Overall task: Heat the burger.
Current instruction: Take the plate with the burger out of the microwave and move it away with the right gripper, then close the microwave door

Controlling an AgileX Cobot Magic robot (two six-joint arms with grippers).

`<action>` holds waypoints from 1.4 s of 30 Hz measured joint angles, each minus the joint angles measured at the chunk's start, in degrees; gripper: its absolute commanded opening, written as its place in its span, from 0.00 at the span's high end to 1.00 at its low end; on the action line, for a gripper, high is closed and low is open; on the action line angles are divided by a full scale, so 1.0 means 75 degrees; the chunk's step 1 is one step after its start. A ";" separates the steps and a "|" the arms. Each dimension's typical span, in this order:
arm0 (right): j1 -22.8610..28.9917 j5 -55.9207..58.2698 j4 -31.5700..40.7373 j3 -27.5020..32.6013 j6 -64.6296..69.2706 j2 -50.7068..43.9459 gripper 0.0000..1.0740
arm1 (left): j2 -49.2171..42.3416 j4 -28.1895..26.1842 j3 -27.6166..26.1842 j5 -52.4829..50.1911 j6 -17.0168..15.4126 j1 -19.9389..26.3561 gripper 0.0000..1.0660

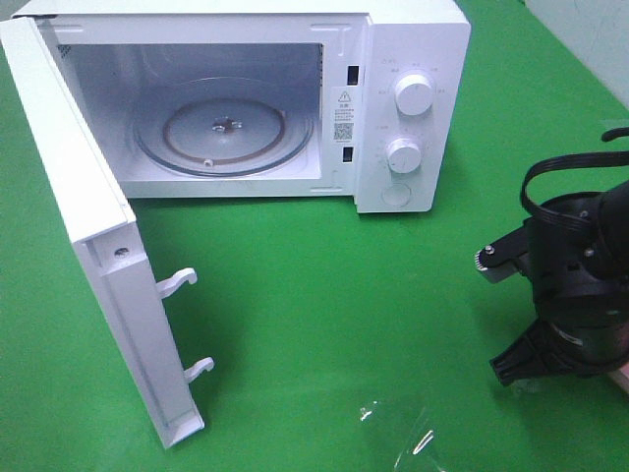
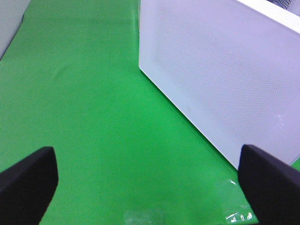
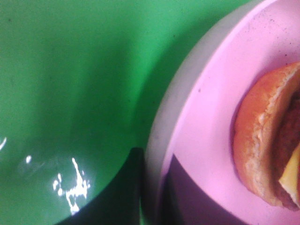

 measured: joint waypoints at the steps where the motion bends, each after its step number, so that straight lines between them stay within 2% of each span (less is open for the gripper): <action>1: -0.0023 0.0000 -0.0061 -0.0130 0.0176 0.0237 0.98 | 0.0000 0.0000 0.0000 0.0000 0.0000 0.0000 0.09; 7: -0.0153 -0.0115 -0.0130 -0.0298 0.0474 0.0657 0.92 | 0.0000 0.0000 0.0000 0.0000 0.0000 0.0000 0.09; 9: -0.0168 0.0008 -0.0183 -0.0306 0.0504 0.0665 0.78 | 0.0000 0.0000 0.0000 0.0000 0.0000 0.0000 0.09; 12: -0.0168 0.0038 -0.0183 -0.0306 0.0497 0.0649 0.73 | 0.0000 0.0000 0.0000 0.0000 0.0000 0.0000 0.09; 14: -0.0176 0.0076 0.0000 -0.0306 0.0443 0.0527 0.57 | 0.0000 0.0000 0.0000 0.0000 0.0000 0.0000 0.09; 17: -0.0176 0.0076 0.0046 -0.0306 0.0413 0.0428 0.53 | 0.0000 0.0000 0.0000 0.0000 0.0000 0.0000 0.09; 19: -0.0176 0.0092 0.0275 -0.0298 0.0076 -0.0168 0.47 | 0.0000 0.0000 0.0000 0.0000 0.0000 0.0000 0.09; 24: -0.0176 0.0008 0.0688 -0.0290 -0.0512 -0.0779 0.47 | 0.0000 0.0000 0.0000 0.0000 0.0000 0.0000 0.09; 26: -0.0176 -0.0199 0.1062 -0.0290 -0.1108 -0.1245 0.46 | 0.0000 0.0000 0.0000 0.0000 0.0000 0.0000 0.09; 28: -0.0176 -0.0626 0.2246 -0.0290 -0.2536 -0.2307 0.39 | 0.0000 0.0000 0.0000 0.0000 0.0000 0.0000 0.09; 29: -0.0176 -0.0626 0.2246 -0.0290 -0.2536 -0.2307 0.39 | 0.0000 0.0000 0.0000 0.0000 0.0000 0.0000 0.09; 30: -0.0176 -0.0756 0.2903 -0.0306 -0.3430 -0.2857 0.36 | 0.0000 0.0000 0.0000 0.0000 0.0000 0.0000 0.09; 31: -0.0176 -0.0756 0.2903 -0.0306 -0.3430 -0.2857 0.36 | 0.0000 0.0000 0.0000 0.0000 0.0000 0.0000 0.09; 33: -0.0176 -0.0825 0.3919 -0.0306 -0.4859 -0.3552 0.23 | 0.0000 0.0000 0.0000 0.0000 0.0000 0.0000 0.09; 34: -0.0176 -0.0825 0.3919 -0.0306 -0.4859 -0.3552 0.23 | 0.0000 0.0000 0.0000 0.0000 0.0000 0.0000 0.09; 35: -0.0176 -0.0787 0.4599 -0.0306 -0.5653 -0.4049 0.21 | 0.0000 0.0000 0.0000 0.0000 0.0000 0.0000 0.09; 36: -0.0176 -0.0787 0.4599 -0.0306 -0.5653 -0.4049 0.21 | 0.0000 0.0000 0.0000 0.0000 0.0000 0.0000 0.09; 37: -0.0176 -0.0634 0.5195 -0.0306 -0.6234 -0.4523 0.22 | 0.0000 0.0000 0.0000 0.0000 0.0000 0.0000 0.09; 42: -0.0176 0.0046 0.5829 -0.0306 -0.7013 -0.5646 0.23 | 0.0000 0.0000 0.0000 0.0000 0.0000 0.0000 0.09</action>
